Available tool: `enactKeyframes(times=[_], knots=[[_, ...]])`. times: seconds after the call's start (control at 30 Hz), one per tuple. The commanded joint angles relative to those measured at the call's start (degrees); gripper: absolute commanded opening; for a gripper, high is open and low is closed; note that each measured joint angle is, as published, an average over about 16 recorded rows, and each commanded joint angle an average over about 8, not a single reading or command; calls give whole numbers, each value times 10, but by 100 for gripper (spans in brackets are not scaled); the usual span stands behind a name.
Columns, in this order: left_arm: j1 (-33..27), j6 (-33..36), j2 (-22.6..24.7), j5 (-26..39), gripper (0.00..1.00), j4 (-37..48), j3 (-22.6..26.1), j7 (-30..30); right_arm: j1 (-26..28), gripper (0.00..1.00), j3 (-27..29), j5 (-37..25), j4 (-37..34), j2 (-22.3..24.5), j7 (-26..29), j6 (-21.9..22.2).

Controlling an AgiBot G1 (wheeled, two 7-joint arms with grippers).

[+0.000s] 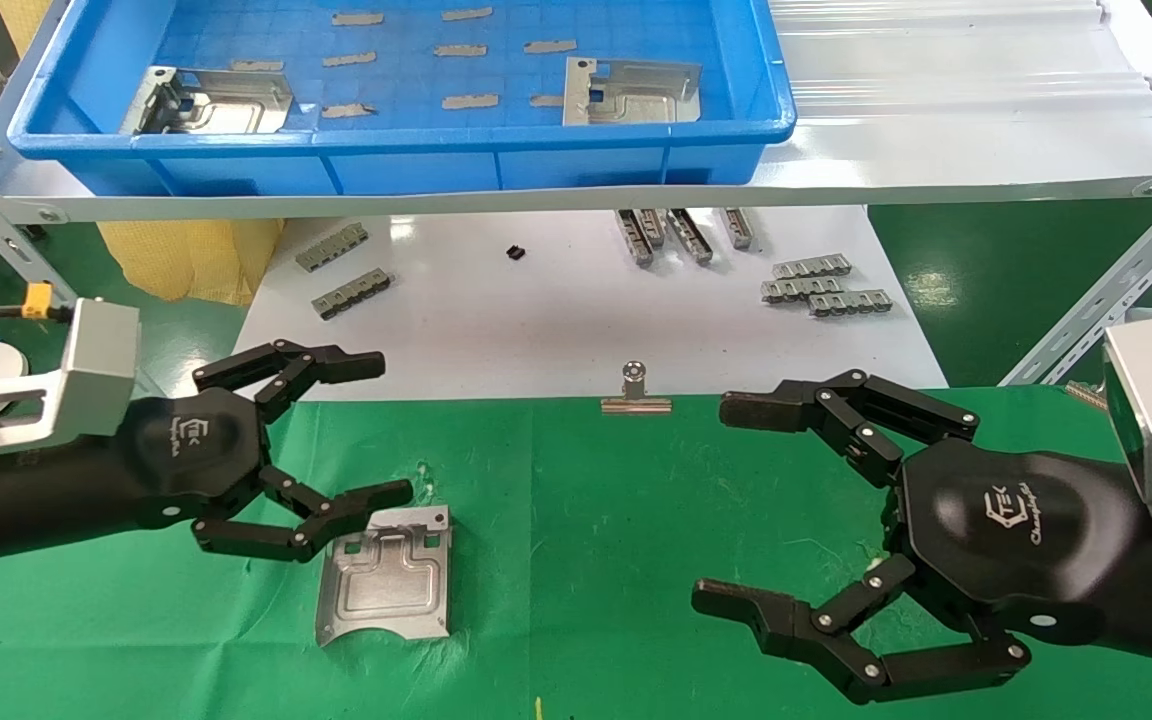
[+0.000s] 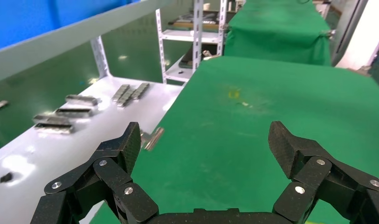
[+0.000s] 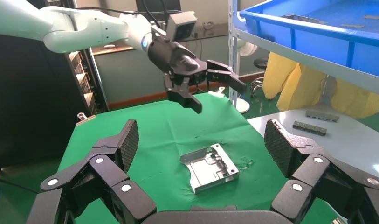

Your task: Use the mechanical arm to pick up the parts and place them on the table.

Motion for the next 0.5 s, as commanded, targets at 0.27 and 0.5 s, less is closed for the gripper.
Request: enactKeyframes(times=[0.27, 0.5], knots=[[50, -9, -29, -23, 100, -109, -42, -63, 0, 100, 0, 0, 0, 0, 0, 0], [89, -16, -51, -42, 100, -193, -75, -113, 0, 100, 0, 0, 0, 0, 0, 0]])
